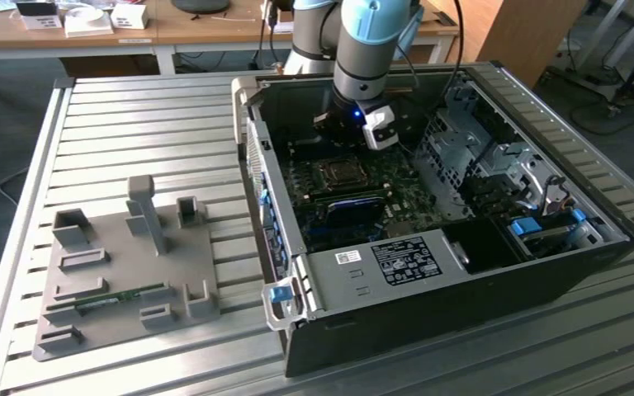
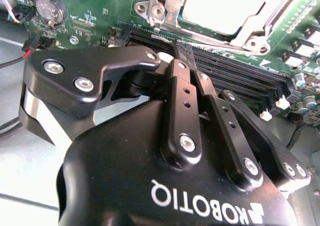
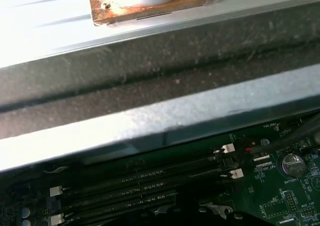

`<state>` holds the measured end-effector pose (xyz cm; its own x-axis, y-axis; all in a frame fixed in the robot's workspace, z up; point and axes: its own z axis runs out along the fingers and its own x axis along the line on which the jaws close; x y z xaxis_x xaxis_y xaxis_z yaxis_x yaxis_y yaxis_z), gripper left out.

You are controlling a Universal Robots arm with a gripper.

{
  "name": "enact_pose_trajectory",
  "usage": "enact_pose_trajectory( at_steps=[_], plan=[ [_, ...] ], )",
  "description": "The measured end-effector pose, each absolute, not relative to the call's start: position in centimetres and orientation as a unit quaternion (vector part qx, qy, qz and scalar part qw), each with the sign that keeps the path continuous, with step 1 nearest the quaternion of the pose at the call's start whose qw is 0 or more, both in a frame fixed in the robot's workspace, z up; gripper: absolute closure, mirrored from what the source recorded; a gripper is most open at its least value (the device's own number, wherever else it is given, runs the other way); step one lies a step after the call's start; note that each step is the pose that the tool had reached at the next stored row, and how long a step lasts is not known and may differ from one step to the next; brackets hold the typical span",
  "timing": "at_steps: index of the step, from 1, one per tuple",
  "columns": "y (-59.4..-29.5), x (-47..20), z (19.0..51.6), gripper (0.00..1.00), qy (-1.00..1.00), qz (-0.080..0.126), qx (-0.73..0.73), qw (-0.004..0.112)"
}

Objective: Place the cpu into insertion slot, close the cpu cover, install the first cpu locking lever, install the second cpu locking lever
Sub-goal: 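Install the first cpu locking lever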

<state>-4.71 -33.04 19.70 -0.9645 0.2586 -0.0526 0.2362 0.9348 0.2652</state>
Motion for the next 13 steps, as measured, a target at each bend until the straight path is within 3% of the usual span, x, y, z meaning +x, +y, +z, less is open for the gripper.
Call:
enact_pose_trajectory(
  at_steps=[13],
  plan=[
    [-32.53,-4.82,19.71,0.89,0.983,0.128,0.126,0.044]
  ],
)
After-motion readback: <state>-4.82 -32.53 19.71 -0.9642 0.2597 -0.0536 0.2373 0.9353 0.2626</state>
